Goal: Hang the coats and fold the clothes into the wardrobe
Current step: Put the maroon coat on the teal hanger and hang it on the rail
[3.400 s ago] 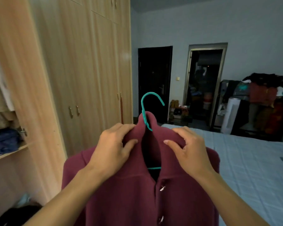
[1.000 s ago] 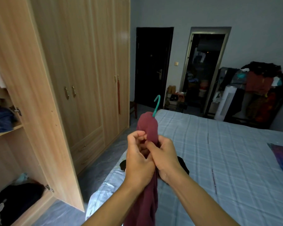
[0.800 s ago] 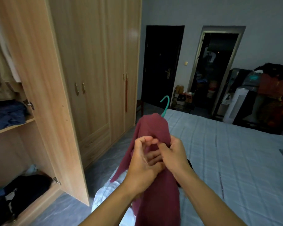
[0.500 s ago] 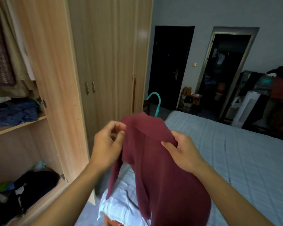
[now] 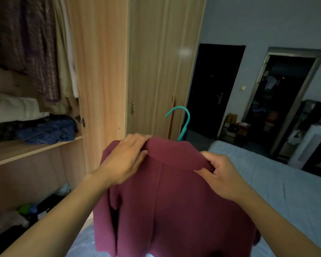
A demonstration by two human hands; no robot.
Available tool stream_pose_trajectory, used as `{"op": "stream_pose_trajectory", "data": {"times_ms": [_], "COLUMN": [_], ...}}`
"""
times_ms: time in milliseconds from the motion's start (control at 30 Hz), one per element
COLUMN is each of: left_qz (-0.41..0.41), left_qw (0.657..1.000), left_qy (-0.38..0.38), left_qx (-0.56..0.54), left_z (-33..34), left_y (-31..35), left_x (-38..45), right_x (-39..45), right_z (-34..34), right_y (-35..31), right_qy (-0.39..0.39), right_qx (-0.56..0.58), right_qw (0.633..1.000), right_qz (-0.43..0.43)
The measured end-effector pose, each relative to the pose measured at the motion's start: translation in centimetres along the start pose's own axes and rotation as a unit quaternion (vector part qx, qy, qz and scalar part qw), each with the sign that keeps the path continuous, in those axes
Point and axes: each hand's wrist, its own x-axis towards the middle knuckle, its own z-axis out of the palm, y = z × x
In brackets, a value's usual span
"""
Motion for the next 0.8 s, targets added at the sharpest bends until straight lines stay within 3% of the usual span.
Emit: {"op": "stream_pose_trajectory", "data": {"times_ms": [333,633,800], "left_qz": [-0.112,-0.197,-0.230], "left_qw": [0.982,0.923,0.887], "left_qy": [0.110,0.178,0.206], "left_qx": [0.106,0.278,0.343], "left_z": [-3.0,-10.1,-14.3], "left_y": [-8.7,-15.2,-17.5], "left_x": [-4.5,-3.2,-3.5], "right_x": [10.8,22.7,27.5], "right_z": [9.7,17.3,19.8], "right_y": [1.8,1.2,-1.9], "right_qy": [-0.079,-0.062,-0.098], "right_qx": [0.048,0.077,0.171], "right_qw": [0.994,0.987,0.958], "right_qz": [-0.059,-0.128,-0.209]}}
